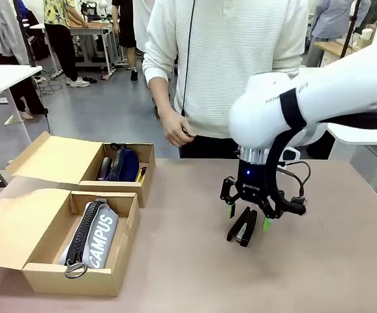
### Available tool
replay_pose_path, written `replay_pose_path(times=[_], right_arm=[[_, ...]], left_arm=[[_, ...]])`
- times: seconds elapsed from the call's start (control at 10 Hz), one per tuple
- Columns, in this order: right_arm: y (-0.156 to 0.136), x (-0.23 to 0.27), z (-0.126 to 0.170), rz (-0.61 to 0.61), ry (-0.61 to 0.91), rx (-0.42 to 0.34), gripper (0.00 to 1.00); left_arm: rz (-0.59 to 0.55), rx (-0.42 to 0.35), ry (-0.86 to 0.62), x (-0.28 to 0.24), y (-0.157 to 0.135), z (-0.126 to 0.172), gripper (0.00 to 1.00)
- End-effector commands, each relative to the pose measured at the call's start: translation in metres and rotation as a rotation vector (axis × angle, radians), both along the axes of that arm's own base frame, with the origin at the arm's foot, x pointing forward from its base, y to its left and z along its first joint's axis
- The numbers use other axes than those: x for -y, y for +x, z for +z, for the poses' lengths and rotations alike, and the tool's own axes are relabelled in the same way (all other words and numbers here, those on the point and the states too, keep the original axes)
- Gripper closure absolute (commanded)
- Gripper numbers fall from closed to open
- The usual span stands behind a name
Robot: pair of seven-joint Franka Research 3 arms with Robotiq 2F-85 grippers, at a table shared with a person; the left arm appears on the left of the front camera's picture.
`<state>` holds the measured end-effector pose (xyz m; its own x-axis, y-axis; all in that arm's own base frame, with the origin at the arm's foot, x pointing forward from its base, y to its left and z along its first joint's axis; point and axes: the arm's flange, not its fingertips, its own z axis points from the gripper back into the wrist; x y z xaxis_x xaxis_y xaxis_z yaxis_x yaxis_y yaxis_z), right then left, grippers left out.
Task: Place items inside the box.
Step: Pick up a Pencil pouch or Stapler and place it inside the Mailer Box closest to the robot.
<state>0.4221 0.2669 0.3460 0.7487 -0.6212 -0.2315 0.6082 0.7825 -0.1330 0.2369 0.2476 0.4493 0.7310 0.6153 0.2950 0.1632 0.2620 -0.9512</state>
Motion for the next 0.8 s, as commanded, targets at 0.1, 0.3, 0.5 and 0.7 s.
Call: replay_pose_path(times=[0.1,0.3,0.5,0.7], right_arm=[[0.006,-0.005,-0.032,-0.021,-0.069,0.049,0.00],[0.007,-0.008,-0.043,-0.008,-0.057,0.056,0.00],[0.008,-0.007,-0.046,-0.037,-0.045,0.073,0.00],[0.007,-0.002,-0.048,-0.045,-0.021,0.080,0.59]], left_arm=[[0.002,0.026,-0.009,0.001,0.000,0.000,0.00],[0.002,0.026,-0.009,0.001,0.000,0.000,0.00],[0.002,0.026,-0.009,0.001,0.000,0.000,0.00],[0.002,0.026,-0.009,0.001,0.000,0.000,0.00]])
